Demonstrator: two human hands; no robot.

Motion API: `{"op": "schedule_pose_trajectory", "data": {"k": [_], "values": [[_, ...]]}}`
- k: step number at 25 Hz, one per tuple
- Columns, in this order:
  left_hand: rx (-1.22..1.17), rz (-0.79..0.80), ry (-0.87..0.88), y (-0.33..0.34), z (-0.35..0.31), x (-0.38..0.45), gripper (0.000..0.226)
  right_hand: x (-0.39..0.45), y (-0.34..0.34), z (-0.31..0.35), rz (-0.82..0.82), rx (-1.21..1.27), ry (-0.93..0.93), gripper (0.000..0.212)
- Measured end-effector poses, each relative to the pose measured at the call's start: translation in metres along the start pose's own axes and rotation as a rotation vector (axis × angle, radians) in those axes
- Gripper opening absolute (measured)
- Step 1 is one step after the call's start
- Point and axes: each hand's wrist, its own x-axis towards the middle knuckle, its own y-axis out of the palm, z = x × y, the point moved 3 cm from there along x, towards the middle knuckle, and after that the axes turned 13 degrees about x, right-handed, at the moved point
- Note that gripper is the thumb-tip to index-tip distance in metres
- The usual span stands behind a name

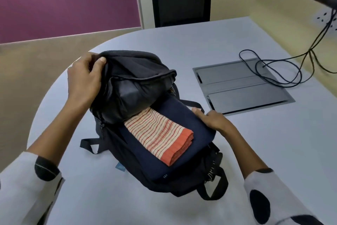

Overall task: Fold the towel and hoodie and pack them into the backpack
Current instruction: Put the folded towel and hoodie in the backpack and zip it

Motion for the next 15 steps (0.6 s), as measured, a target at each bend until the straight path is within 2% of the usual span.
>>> {"op": "schedule_pose_trajectory", "data": {"k": [2, 3, 5, 7, 9, 10, 12, 13, 15], "values": [[0.074, -0.307, 0.166, -0.006, -0.027, -0.049, 0.029, -0.006, -0.002, 0.007, 0.046, 0.224, 0.003, 0.076], [0.059, -0.342, 0.321, -0.001, -0.044, -0.084, 0.032, -0.01, -0.001, 0.012, 0.078, 0.328, -0.008, 0.074], [0.1, -0.127, 0.601, 0.034, -0.066, -0.151, 0.052, -0.019, -0.001, 0.027, 0.164, 0.52, -0.045, 0.064], [0.404, 0.063, 0.724, 0.072, -0.063, -0.185, 0.084, -0.031, -0.002, 0.043, 0.264, 0.653, -0.11, 0.048], [0.631, 0.092, 0.736, 0.092, -0.051, -0.184, 0.093, -0.041, 0.002, 0.051, 0.293, 0.632, -0.209, 0.029], [0.634, 0.077, 0.723, 0.094, -0.048, -0.179, 0.09, -0.04, 0.006, 0.047, 0.244, 0.553, -0.268, 0.022], [0.525, 0.038, 0.681, 0.091, -0.046, -0.168, 0.087, -0.035, 0.013, 0.033, 0.031, 0.347, -0.36, 0.011], [0.496, 0.037, 0.64, 0.089, -0.044, -0.163, 0.09, -0.033, 0.022, 0.023, -0.05, 0.271, -0.368, 0.02], [0.501, 0.061, 0.56, 0.088, -0.041, -0.16, 0.098, -0.04, 0.042, 0.009, -0.103, 0.117, -0.305, 0.055]]}}
